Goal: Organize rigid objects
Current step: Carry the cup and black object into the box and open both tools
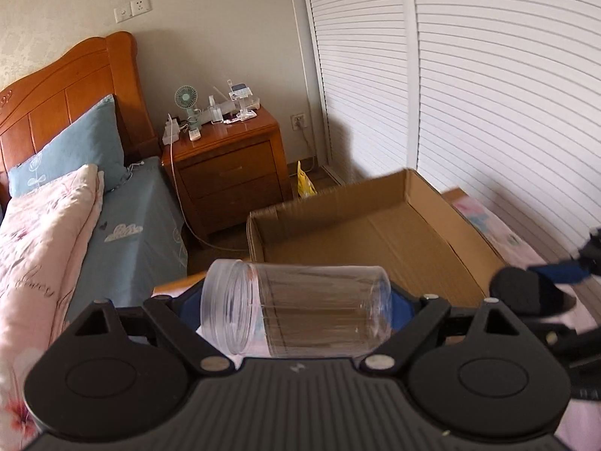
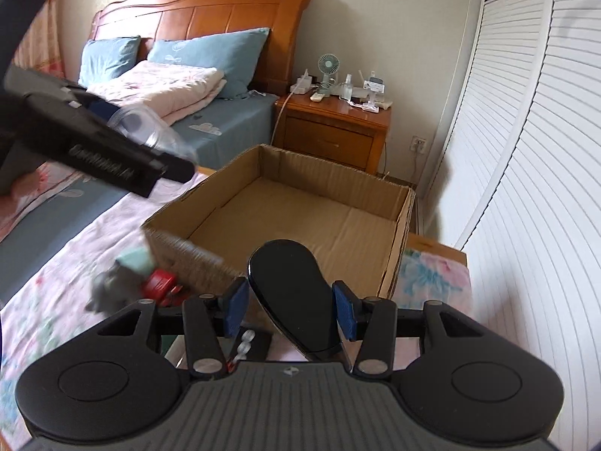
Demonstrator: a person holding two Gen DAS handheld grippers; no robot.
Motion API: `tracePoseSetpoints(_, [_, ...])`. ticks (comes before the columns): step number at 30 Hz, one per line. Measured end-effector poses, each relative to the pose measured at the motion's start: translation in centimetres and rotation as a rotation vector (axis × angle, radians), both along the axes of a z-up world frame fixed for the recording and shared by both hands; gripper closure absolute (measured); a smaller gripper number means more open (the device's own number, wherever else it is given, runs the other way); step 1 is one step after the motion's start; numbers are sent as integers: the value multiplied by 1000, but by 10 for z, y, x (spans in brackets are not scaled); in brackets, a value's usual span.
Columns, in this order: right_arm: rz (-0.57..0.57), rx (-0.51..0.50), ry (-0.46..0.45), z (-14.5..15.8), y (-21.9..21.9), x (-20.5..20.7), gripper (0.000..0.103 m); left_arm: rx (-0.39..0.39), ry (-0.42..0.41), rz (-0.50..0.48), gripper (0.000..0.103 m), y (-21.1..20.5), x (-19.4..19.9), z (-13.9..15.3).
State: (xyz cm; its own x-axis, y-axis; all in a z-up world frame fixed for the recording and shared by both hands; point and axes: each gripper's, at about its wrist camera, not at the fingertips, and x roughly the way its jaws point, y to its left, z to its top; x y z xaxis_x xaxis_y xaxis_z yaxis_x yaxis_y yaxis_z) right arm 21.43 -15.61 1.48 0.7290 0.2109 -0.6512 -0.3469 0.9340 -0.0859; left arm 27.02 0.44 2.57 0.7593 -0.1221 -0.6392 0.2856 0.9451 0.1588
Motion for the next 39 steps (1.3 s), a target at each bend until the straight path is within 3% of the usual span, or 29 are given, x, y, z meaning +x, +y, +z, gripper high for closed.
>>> tracePoseSetpoints(8, [-39, -8, 22, -2, -5, 43, 50, -37, 59, 23, 12, -9, 78, -20])
tracePoseSetpoints(12, [-49, -9, 44, -12, -6, 57, 49, -69, 92, 35, 6, -6, 98, -33])
tracePoseSetpoints(21, [-48, 2, 78, -25, 3, 88, 49, -77, 99, 37, 6, 16, 80, -39])
tracePoseSetpoints(31, [-52, -14, 43, -14, 23, 120, 49, -62, 100, -1, 6, 31, 47, -33])
tracePoseSetpoints(33, [-70, -17, 14, -9, 23, 128, 40, -42, 94, -5, 5, 32, 41, -34])
tracePoseSetpoints(34, [-85, -20, 6, -7, 23, 129, 17, -36, 94, -3, 5, 33, 38, -34])
tracePoseSetpoints(35, [-95, -17, -9, -4, 23, 126, 2, -33, 95, -2, 5, 34, 36, -33])
tracePoseSetpoints(39, [-90, 12, -34, 9, 22, 113, 0, -48, 94, -13, 5, 41, 21, -29])
